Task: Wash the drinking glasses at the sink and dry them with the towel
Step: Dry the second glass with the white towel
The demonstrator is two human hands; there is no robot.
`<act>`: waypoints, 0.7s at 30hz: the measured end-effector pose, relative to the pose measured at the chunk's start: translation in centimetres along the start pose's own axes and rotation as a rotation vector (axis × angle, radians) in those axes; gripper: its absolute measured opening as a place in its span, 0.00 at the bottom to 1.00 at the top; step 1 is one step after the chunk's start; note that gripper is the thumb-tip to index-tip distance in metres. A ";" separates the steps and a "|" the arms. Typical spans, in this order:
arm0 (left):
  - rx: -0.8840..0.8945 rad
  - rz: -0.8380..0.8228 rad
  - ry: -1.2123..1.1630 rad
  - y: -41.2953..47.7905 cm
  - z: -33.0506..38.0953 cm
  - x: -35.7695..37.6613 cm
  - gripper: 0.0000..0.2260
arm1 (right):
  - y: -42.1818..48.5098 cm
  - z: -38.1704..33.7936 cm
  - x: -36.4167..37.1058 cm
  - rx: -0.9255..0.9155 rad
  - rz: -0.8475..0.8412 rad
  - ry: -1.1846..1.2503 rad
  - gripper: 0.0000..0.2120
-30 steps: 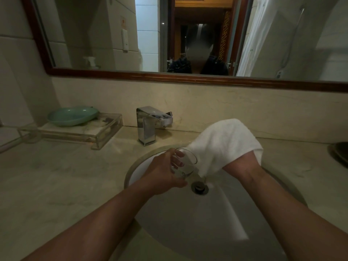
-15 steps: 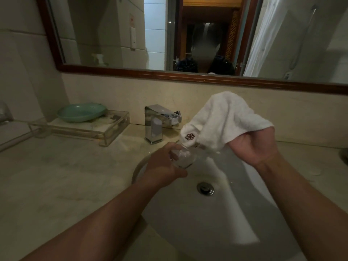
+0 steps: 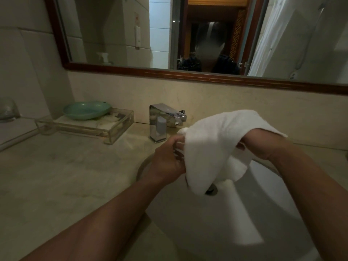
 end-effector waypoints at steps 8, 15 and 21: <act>-0.091 0.022 -0.106 0.2 -1.8 0.1 0.32 | -1.1 -2.6 -4.4 -0.378 -0.011 0.418 0.22; 0.012 0.059 -0.059 0.2 -0.6 0.0 0.32 | 0.5 -0.5 -2.4 -0.042 0.039 -0.347 0.10; 0.168 0.080 0.062 -0.1 1.3 -0.3 0.30 | -1.5 -1.8 1.2 -0.033 -0.148 -0.475 0.14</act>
Point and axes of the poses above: each hand's wrist, its own y-axis towards the middle knuckle, its own x-axis out of the palm, z = x × y, the point moved 7 cm from there along y, towards the middle knuckle, and after that the axes turned 8 degrees about -z, right-handed, at the moved point
